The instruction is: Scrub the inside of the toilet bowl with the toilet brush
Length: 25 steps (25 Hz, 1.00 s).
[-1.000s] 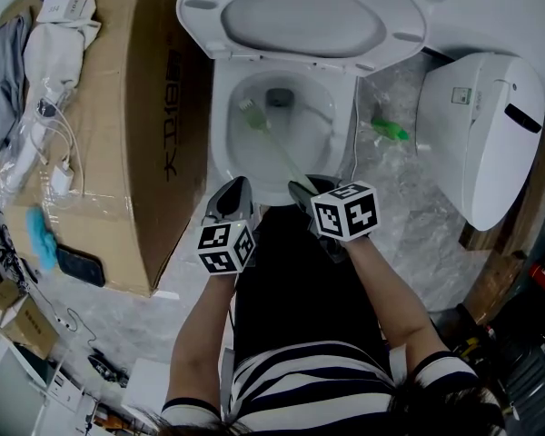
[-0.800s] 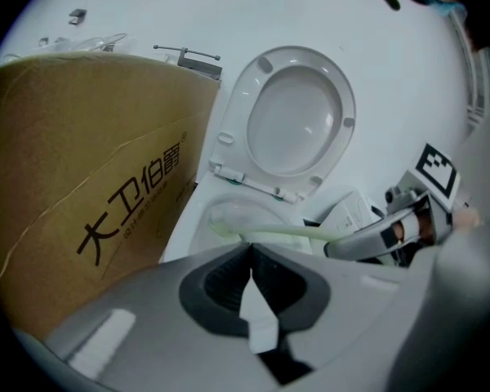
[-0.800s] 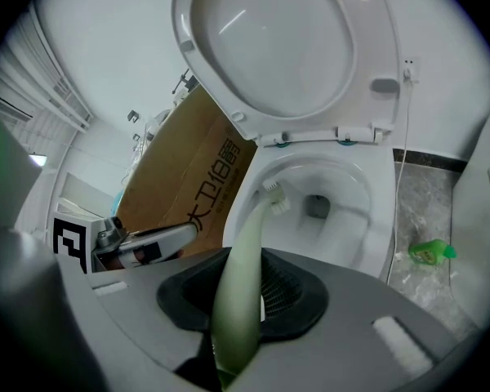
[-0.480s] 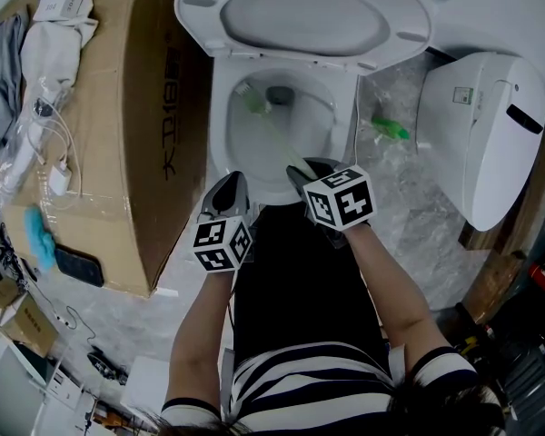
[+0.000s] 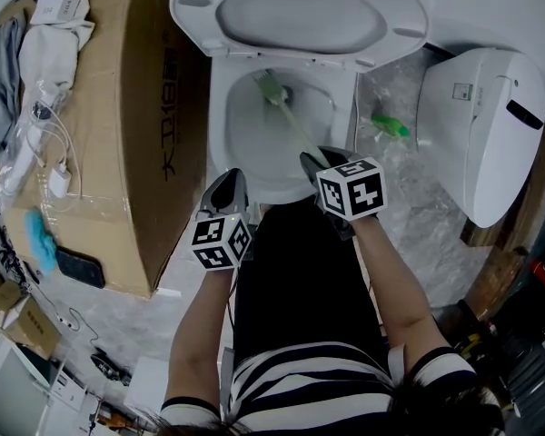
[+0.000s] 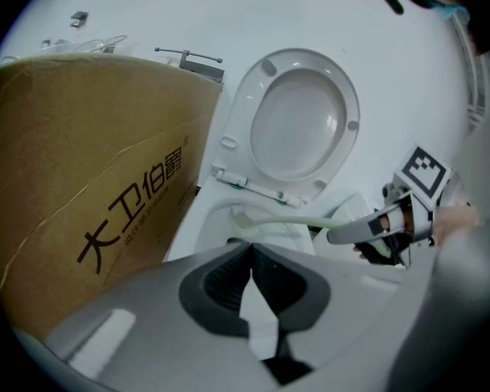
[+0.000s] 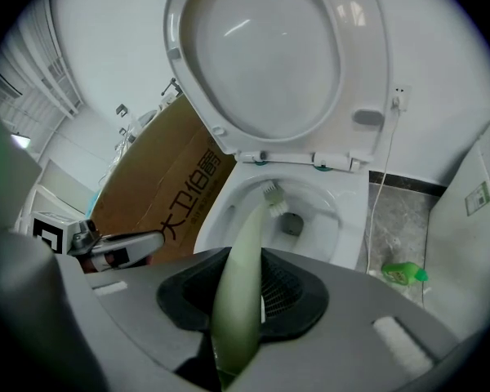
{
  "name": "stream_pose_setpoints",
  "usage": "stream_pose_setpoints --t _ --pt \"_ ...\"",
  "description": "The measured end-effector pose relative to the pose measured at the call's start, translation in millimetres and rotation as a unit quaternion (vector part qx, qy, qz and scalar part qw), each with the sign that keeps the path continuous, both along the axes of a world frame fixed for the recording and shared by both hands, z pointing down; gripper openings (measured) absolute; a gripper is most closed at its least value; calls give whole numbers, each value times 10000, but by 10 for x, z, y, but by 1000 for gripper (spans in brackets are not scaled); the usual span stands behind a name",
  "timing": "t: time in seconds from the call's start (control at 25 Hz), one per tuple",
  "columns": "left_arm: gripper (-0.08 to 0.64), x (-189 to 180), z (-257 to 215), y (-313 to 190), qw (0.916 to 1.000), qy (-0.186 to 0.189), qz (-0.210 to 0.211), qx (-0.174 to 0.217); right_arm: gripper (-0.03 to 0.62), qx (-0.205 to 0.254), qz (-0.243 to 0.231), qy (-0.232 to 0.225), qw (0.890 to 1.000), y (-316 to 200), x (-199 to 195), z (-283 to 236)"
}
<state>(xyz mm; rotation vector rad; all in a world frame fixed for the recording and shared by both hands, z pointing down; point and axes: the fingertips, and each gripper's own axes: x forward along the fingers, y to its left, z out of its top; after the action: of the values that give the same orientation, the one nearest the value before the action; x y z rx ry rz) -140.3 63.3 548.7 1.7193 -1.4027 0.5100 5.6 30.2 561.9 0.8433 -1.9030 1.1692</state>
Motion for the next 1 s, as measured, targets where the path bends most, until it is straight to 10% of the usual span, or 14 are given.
stream_pose_setpoints --t 1.0 --pt "0 110 -130 -16 9993 88 348 45 89 1 710 1286 9892 495 619 -59"
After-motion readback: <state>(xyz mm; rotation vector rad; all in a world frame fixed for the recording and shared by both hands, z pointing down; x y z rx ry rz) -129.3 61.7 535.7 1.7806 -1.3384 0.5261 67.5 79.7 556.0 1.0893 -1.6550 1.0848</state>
